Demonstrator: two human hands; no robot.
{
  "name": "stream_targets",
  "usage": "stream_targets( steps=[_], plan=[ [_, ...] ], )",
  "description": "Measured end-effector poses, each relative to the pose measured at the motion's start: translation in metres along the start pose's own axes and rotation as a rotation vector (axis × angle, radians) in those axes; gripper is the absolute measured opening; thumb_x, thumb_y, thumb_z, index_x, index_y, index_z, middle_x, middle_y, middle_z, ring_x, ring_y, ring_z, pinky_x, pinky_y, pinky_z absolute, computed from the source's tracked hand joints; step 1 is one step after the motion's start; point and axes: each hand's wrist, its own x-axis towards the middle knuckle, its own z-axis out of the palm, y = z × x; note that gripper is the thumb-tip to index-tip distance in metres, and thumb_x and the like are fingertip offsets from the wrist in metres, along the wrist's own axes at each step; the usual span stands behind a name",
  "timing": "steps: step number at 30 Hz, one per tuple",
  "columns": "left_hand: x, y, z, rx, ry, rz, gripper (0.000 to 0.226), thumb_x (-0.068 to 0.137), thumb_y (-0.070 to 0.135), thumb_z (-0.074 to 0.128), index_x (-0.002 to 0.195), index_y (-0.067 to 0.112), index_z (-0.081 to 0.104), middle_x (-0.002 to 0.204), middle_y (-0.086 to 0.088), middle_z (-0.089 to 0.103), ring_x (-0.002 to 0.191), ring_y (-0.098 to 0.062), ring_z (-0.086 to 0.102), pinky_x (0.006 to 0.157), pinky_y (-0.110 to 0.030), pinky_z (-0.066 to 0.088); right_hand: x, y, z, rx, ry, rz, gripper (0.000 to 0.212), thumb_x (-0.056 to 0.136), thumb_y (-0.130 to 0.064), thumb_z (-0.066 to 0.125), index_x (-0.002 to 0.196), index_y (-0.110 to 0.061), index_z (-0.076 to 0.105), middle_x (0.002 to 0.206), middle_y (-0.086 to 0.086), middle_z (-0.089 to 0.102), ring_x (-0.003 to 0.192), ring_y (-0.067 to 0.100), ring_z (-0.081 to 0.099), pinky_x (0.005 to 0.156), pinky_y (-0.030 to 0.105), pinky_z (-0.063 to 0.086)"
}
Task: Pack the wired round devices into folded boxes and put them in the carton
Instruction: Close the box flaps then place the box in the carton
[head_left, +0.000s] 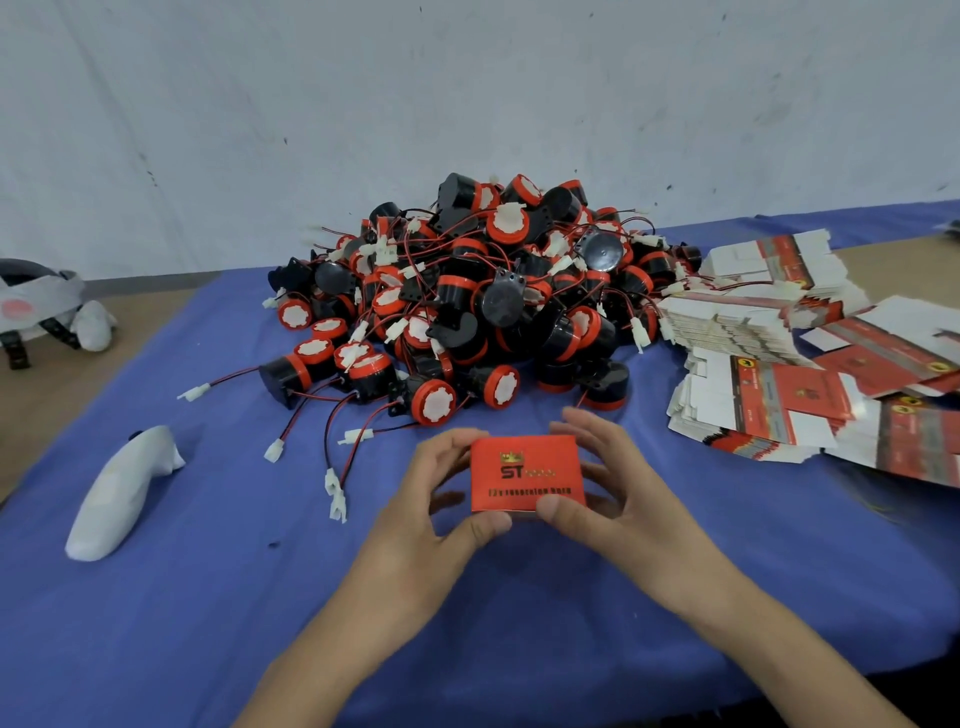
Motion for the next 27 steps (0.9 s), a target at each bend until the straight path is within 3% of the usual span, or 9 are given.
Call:
stream_targets(
  steps=[2, 5, 10, 15, 21, 27],
  plan=[
    [0.001, 0.005, 0.005, -0.057, -0.005, 0.029, 0.064, 0.089, 0.018, 0.075, 0.132, 0.053, 0.044, 0.137, 0.030, 0.052, 0.134, 0.006, 0.043, 0.103, -0.018, 0.045, 0.001, -0.004, 0.009, 0.130, 0.036, 0.027, 0.074, 0.070, -0.054, 0.075, 0.137, -0.050, 0.041, 0.121, -0.032, 0.062, 0.112, -0.002, 0.064, 0.087, 0.016, 0.053],
    [0.004, 0.015, 0.017, -0.174, -0.022, 0.020, 0.063, 0.085, 0.030, 0.071, 0.139, 0.046, 0.042, 0.133, 0.031, 0.053, 0.129, 0.006, 0.049, 0.097, -0.014, 0.046, 0.005, -0.007, 0.020, 0.274, 0.121, 0.039, 0.064, 0.073, -0.050, 0.072, 0.132, -0.046, 0.049, 0.107, -0.018, 0.071, 0.102, 0.013, 0.072, 0.082, 0.028, 0.059],
    [0.015, 0.026, 0.030, -0.350, 0.147, -0.095, 0.023, 0.086, 0.059, 0.059, 0.107, 0.048, 0.059, 0.103, 0.025, 0.069, 0.093, 0.002, 0.068, 0.076, -0.010, 0.050, 0.008, -0.012, 0.035, 0.311, 0.140, 0.001, 0.034, 0.086, -0.045, 0.064, 0.118, -0.050, 0.055, 0.105, -0.016, 0.070, 0.094, 0.012, 0.072, 0.076, 0.027, 0.058],
    [0.026, 0.027, 0.047, -0.385, 0.265, -0.154, 0.014, 0.090, 0.051, 0.059, 0.090, 0.038, 0.064, 0.089, 0.013, 0.071, 0.081, -0.004, 0.070, 0.066, -0.017, 0.055, 0.016, -0.007, 0.050, 0.307, 0.318, 0.009, 0.007, 0.101, -0.039, 0.055, 0.106, -0.037, 0.059, 0.094, -0.014, 0.070, 0.082, 0.006, 0.070, 0.068, 0.025, 0.059],
    [0.039, 0.025, 0.050, -0.319, 0.334, -0.123, 0.022, 0.100, 0.046, 0.049, 0.086, 0.033, 0.059, 0.077, 0.006, 0.066, 0.073, -0.016, 0.066, 0.069, -0.037, 0.058, 0.029, -0.005, 0.053, 0.262, 0.437, -0.004, 0.022, 0.106, -0.043, 0.043, 0.096, -0.030, 0.058, 0.075, -0.013, 0.066, 0.066, 0.005, 0.062, 0.058, 0.021, 0.054],
    [0.046, 0.020, 0.051, -0.300, 0.316, -0.141, 0.035, 0.105, 0.046, 0.037, 0.085, 0.028, 0.060, 0.069, 0.010, 0.062, 0.069, -0.010, 0.062, 0.065, -0.031, 0.057, 0.032, 0.001, 0.053, 0.264, 0.470, 0.030, 0.026, 0.107, -0.040, 0.039, 0.098, -0.024, 0.057, 0.073, -0.011, 0.067, 0.063, 0.003, 0.062, 0.056, 0.020, 0.054]
  ],
)
